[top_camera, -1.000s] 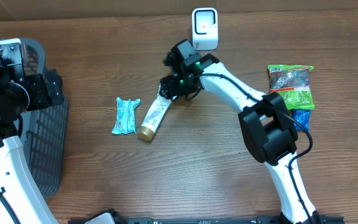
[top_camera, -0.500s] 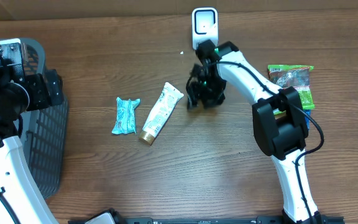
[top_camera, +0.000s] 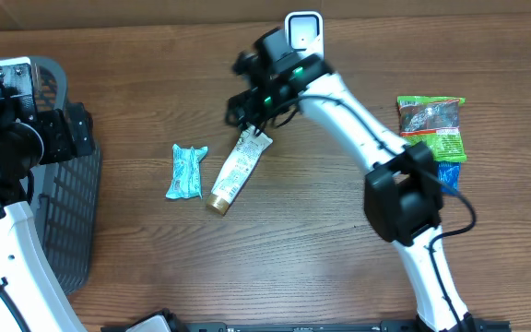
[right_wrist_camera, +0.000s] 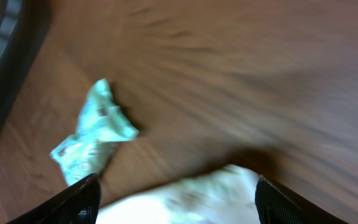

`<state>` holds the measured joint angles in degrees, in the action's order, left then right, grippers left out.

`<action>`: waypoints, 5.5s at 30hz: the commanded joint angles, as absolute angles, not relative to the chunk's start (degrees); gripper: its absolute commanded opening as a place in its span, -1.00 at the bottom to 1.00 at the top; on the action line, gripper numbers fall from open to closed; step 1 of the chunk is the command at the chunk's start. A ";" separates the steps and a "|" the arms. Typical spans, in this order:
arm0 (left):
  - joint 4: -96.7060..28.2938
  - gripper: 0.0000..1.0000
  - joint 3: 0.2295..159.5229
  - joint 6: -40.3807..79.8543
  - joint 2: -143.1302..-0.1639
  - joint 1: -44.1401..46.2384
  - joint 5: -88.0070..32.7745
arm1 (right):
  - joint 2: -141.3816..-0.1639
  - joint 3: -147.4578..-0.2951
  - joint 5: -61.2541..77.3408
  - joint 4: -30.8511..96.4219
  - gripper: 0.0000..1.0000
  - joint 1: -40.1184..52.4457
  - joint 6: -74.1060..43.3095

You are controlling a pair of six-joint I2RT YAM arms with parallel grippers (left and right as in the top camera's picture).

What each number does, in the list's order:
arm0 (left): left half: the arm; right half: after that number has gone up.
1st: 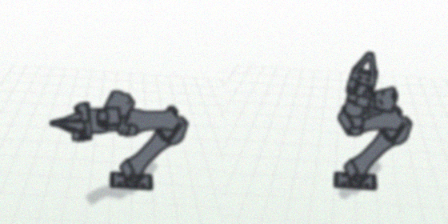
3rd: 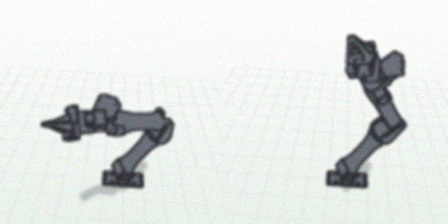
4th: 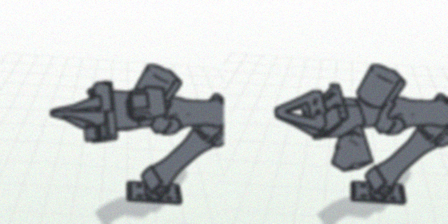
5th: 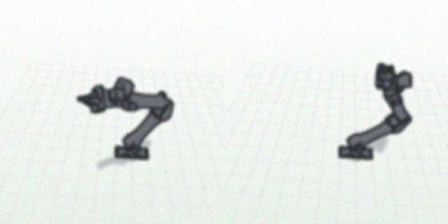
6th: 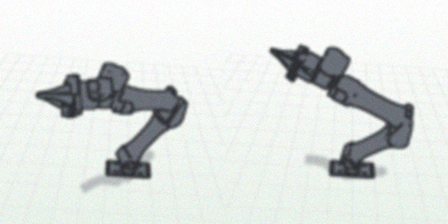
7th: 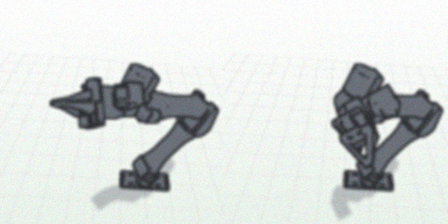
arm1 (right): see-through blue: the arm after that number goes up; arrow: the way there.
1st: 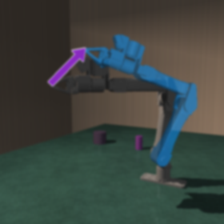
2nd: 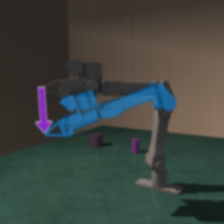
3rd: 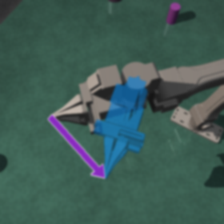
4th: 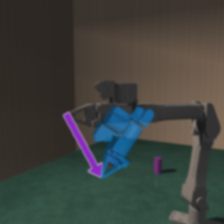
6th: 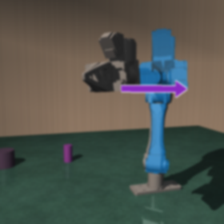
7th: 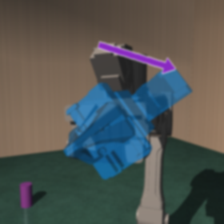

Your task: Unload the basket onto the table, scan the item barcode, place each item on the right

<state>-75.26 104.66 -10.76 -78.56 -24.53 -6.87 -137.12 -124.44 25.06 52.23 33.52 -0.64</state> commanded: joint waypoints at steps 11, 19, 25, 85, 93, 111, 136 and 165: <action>-75.20 0.99 105.43 -11.81 -78.74 -24.73 -7.29 | -141.23 -124.09 15.77 62.08 0.58 35.75 -0.21; -75.20 1.00 105.43 -11.81 -78.74 -24.73 -7.29 | -141.23 -124.09 10.28 82.17 0.33 29.19 0.27; -75.20 0.99 105.43 -11.81 -78.74 -24.73 -7.29 | -140.38 -125.58 20.21 88.58 0.43 23.09 11.81; -75.20 0.99 105.43 -11.81 -78.74 -24.73 -7.29 | -137.38 -110.10 50.22 57.23 -0.80 26.85 -0.60; -75.20 1.00 105.43 -11.81 -78.74 -24.73 -7.29 | -134.37 -125.03 42.89 71.40 0.50 22.50 8.03; -75.20 0.99 105.43 -11.81 -78.74 -24.73 -7.29 | -134.61 -111.77 38.22 65.76 0.52 24.77 28.82; -75.20 1.00 105.43 -11.81 -78.74 -24.73 -7.29 | -136.73 -102.30 44.53 49.65 0.42 27.42 20.84; -75.18 0.99 105.43 -11.81 -78.74 -24.73 -7.29 | -138.26 -106.19 29.19 43.55 -0.89 20.12 -16.82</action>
